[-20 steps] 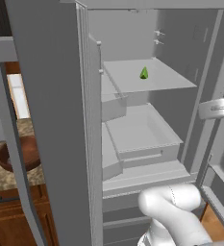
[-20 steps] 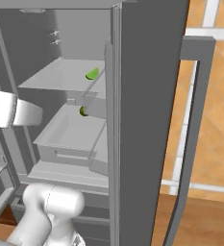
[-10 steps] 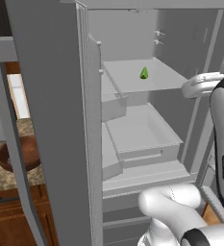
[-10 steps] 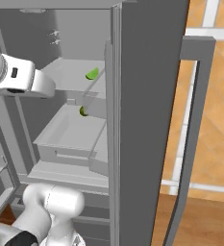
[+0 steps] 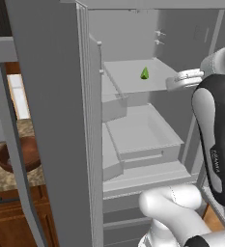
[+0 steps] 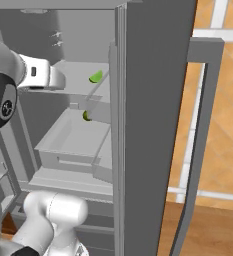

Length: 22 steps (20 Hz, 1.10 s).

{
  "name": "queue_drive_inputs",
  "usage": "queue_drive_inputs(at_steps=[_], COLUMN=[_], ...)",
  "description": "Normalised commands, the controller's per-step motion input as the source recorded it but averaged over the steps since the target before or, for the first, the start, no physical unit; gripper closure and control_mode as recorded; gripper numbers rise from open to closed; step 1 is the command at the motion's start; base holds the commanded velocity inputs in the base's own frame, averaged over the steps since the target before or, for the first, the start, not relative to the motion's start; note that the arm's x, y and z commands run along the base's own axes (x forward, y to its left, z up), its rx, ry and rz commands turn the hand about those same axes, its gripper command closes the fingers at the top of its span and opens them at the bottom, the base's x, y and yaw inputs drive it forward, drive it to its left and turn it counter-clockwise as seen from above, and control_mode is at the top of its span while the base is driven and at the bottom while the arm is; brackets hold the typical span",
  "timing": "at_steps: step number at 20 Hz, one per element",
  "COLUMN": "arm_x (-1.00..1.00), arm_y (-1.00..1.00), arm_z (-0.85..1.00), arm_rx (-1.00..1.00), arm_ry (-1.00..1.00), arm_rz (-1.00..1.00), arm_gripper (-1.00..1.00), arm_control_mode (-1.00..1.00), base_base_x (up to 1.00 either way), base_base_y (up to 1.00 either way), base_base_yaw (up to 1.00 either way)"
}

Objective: Grab a lemon wedge from the fridge and one ice cube from the ice bowl, and put them in the glass of lemonade.

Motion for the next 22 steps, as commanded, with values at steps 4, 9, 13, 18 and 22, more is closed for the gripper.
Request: queue_drive_inputs(at_steps=[4, 9, 13, 18, 22], arm_x=[0.89, 0.81, 0.96, 0.65, 0.36], arm_y=[0.0, -0.06, -0.05, -0.03, 0.0], arm_z=[0.0, -0.17, -0.33, -0.03, -0.07], arm_rx=[-0.02, -0.01, 0.0, 0.0, 0.0], arm_ry=[0.01, 0.07, 0.19, 0.25, 0.11], arm_rz=[0.0, -0.06, -0.12, -0.12, -0.06], arm_gripper=[-1.0, -1.0, -1.0, -1.0, -1.0], arm_control_mode=[-1.0, -1.0, -1.0, -1.0, -1.0], base_base_x=[0.0, 0.0, 0.0, 0.0, 0.0], base_base_y=[0.0, 0.0, 0.0, 0.0, 0.0], base_base_yaw=[0.0, 0.0, 0.0, 0.0, 0.0])
